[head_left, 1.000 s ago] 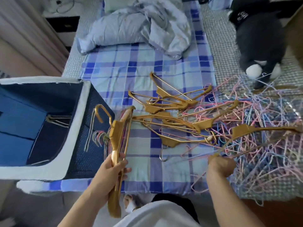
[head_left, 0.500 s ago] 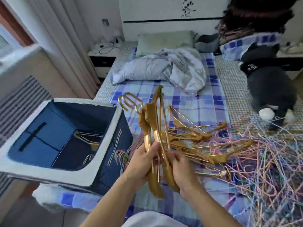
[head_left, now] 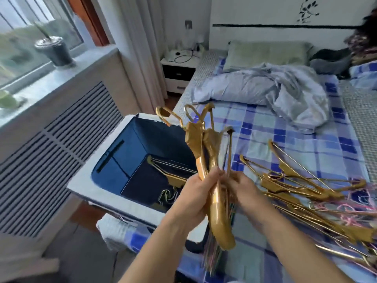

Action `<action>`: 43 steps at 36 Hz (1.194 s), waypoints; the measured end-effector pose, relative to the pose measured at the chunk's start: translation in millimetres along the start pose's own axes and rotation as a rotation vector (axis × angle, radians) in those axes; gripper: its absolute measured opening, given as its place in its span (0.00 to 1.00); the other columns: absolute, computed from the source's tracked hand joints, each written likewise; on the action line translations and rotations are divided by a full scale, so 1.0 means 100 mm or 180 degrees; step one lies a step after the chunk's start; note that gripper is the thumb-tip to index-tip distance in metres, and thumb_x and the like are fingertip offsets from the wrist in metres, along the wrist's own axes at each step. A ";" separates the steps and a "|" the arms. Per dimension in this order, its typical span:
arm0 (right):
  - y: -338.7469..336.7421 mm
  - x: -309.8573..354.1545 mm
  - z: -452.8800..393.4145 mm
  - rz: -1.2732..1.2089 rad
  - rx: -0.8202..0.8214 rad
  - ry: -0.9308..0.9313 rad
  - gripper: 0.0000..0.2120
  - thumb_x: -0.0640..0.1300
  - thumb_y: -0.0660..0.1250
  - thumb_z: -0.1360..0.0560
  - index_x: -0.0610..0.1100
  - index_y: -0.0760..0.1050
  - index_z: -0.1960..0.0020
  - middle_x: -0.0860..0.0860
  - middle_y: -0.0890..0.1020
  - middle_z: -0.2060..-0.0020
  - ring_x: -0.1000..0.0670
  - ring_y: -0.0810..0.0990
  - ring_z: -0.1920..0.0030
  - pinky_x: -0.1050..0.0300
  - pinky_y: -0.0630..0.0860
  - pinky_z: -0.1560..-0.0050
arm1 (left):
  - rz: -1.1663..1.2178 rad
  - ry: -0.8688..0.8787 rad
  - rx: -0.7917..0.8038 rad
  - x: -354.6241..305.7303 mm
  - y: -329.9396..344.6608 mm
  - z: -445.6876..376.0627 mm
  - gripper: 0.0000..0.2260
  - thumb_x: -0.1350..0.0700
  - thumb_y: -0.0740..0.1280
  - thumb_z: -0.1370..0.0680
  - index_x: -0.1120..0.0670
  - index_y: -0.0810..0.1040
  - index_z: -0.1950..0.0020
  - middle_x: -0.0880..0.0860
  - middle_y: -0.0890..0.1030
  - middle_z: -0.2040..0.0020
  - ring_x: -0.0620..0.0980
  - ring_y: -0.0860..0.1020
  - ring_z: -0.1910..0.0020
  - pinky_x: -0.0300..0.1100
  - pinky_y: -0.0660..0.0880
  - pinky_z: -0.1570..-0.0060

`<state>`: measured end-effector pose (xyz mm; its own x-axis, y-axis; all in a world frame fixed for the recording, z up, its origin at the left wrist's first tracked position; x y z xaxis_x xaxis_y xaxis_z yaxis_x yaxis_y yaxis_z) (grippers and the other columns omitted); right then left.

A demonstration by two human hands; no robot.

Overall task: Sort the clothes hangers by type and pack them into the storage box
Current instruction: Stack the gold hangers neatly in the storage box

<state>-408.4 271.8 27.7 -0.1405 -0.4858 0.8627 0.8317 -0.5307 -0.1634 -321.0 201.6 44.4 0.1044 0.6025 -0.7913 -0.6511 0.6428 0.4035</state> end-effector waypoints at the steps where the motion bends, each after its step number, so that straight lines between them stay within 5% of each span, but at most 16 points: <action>1: 0.14 0.08 -0.10 -0.0114 0.0074 0.0067 0.17 0.64 0.64 0.23 0.52 0.78 0.44 0.50 0.86 0.55 0.47 0.85 0.51 0.38 0.77 0.41 | -0.0009 -0.0008 0.0083 -0.06 -0.12 0.00 0.30 0.44 0.74 0.26 0.68 0.77 0.37 0.63 0.80 0.52 0.58 0.80 0.54 0.56 0.80 0.46; 4: 0.62 0.32 -0.41 -0.0337 0.0073 0.0159 0.14 0.57 0.67 0.24 0.48 0.82 0.49 0.45 0.86 0.56 0.42 0.86 0.52 0.36 0.78 0.42 | -0.0163 -0.0088 0.0215 -0.19 -0.59 -0.03 0.32 0.38 0.75 0.29 0.66 0.78 0.44 0.62 0.78 0.56 0.59 0.78 0.59 0.57 0.78 0.51; 7: 1.00 0.53 -0.66 -0.0331 -0.0174 0.0197 0.07 0.53 0.68 0.23 0.51 0.82 0.51 0.45 0.86 0.57 0.42 0.85 0.53 0.39 0.81 0.46 | -0.0393 -0.0290 0.0478 -0.32 -0.93 -0.01 0.33 0.35 0.71 0.27 0.65 0.76 0.42 0.63 0.80 0.51 0.63 0.79 0.52 0.68 0.76 0.41; 16: 1.72 0.67 -1.17 0.0285 -0.0597 0.0020 0.08 0.45 0.59 0.18 0.44 0.75 0.46 0.46 0.81 0.55 0.46 0.81 0.53 0.54 0.75 0.54 | -0.0675 -0.1049 0.0657 -0.51 -1.75 -0.06 0.20 0.44 0.69 0.21 0.57 0.77 0.37 0.54 0.86 0.49 0.52 0.85 0.48 0.49 0.82 0.47; 20: 1.61 0.61 -1.33 0.0556 -0.0939 0.0287 0.14 0.45 0.54 0.17 0.42 0.76 0.52 0.50 0.81 0.62 0.56 0.80 0.64 0.63 0.73 0.65 | -0.0397 -0.0258 -0.0106 -0.81 -2.19 -0.18 0.11 0.52 0.69 0.19 0.54 0.77 0.40 0.51 0.87 0.49 0.49 0.85 0.46 0.47 0.80 0.42; 23: 1.71 0.65 -1.34 0.1440 -0.0704 0.0002 0.10 0.48 0.58 0.17 0.44 0.74 0.51 0.50 0.81 0.58 0.51 0.80 0.56 0.57 0.76 0.56 | 0.0669 -0.0030 -0.0692 -1.02 -2.55 -0.27 0.09 0.54 0.68 0.18 0.54 0.76 0.39 0.55 0.86 0.46 0.53 0.85 0.46 0.54 0.80 0.44; 26: 1.83 0.69 -1.32 0.1556 -0.0645 -0.0091 0.10 0.50 0.57 0.16 0.45 0.72 0.50 0.49 0.80 0.58 0.51 0.78 0.60 0.63 0.73 0.69 | 0.0869 -0.0096 -0.0711 -1.14 -2.62 -0.29 0.05 0.54 0.66 0.18 0.52 0.79 0.44 0.53 0.86 0.48 0.54 0.85 0.47 0.53 0.82 0.51; 28: 1.84 0.74 -1.34 0.1538 -0.0736 -0.0147 0.09 0.50 0.58 0.16 0.47 0.71 0.51 0.49 0.80 0.58 0.51 0.78 0.60 0.60 0.74 0.66 | 0.0087 0.0033 -0.0529 -1.25 -2.59 -0.26 0.05 0.52 0.66 0.18 0.48 0.77 0.42 0.50 0.86 0.46 0.49 0.84 0.46 0.50 0.80 0.45; 31: 1.78 0.76 -1.33 0.1252 -0.0747 -0.0129 0.09 0.49 0.59 0.17 0.47 0.74 0.50 0.53 0.81 0.59 0.51 0.79 0.56 0.52 0.77 0.54 | -0.2784 0.0892 -0.0479 -1.47 -2.52 -0.12 0.12 0.45 0.66 0.19 0.40 0.68 0.38 0.42 0.75 0.35 0.37 0.74 0.41 0.38 0.68 0.39; 34: 1.87 0.87 -1.24 0.0988 -0.0576 -0.0312 0.08 0.49 0.60 0.17 0.47 0.75 0.49 0.54 0.81 0.58 0.54 0.79 0.56 0.60 0.74 0.56 | -0.4447 0.2435 -0.0768 -1.76 -2.28 0.19 0.30 0.52 0.70 0.23 0.54 0.64 0.23 0.49 0.66 0.32 0.47 0.64 0.33 0.33 0.58 0.33; 37: 1.87 1.01 -1.17 0.0696 -0.0793 -0.0433 0.08 0.54 0.61 0.18 0.51 0.75 0.50 0.51 0.82 0.57 0.52 0.81 0.54 0.55 0.77 0.53 | -0.4058 0.2797 -0.0829 -1.91 -2.29 0.24 0.34 0.52 0.69 0.23 0.56 0.60 0.20 0.51 0.62 0.26 0.42 0.62 0.31 0.29 0.60 0.36; 39: 1.91 1.11 -1.16 0.0412 -0.0768 -0.0525 0.11 0.56 0.61 0.18 0.50 0.75 0.50 0.49 0.84 0.57 0.50 0.83 0.55 0.52 0.79 0.52 | -0.3442 0.2698 -0.0616 -1.97 -2.31 0.17 0.35 0.53 0.67 0.21 0.52 0.55 0.18 0.47 0.60 0.23 0.38 0.67 0.31 0.35 0.70 0.35; 41: 1.92 1.23 -1.16 0.0249 -0.0676 -0.0611 0.14 0.56 0.62 0.20 0.46 0.76 0.54 0.48 0.83 0.60 0.49 0.82 0.59 0.50 0.79 0.55 | -0.2047 0.2215 0.0187 -1.94 -2.29 0.03 0.32 0.64 0.63 0.20 0.52 0.55 0.17 0.49 0.67 0.23 0.52 0.75 0.32 0.51 0.75 0.34; 43: 1.91 1.29 -1.19 0.0202 -0.0511 -0.0585 0.14 0.54 0.61 0.24 0.45 0.74 0.61 0.48 0.79 0.66 0.48 0.77 0.65 0.50 0.76 0.60 | -0.0543 0.1734 0.0759 -1.94 -2.30 -0.06 0.32 0.70 0.61 0.25 0.60 0.62 0.20 0.59 0.71 0.25 0.65 0.73 0.30 0.65 0.69 0.31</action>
<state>-331.1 25.0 51.3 0.0215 -0.3949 0.9185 0.7377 -0.6138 -0.2812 -196.1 -66.0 101.9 -0.2478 0.1942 -0.9491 -0.4665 0.8347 0.2926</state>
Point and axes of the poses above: each hand's wrist, its own z-axis away from the middle knuckle, its own y-axis out of the palm, x = y × z, the point moved 9 cm from there along -z, towards the middle knuckle
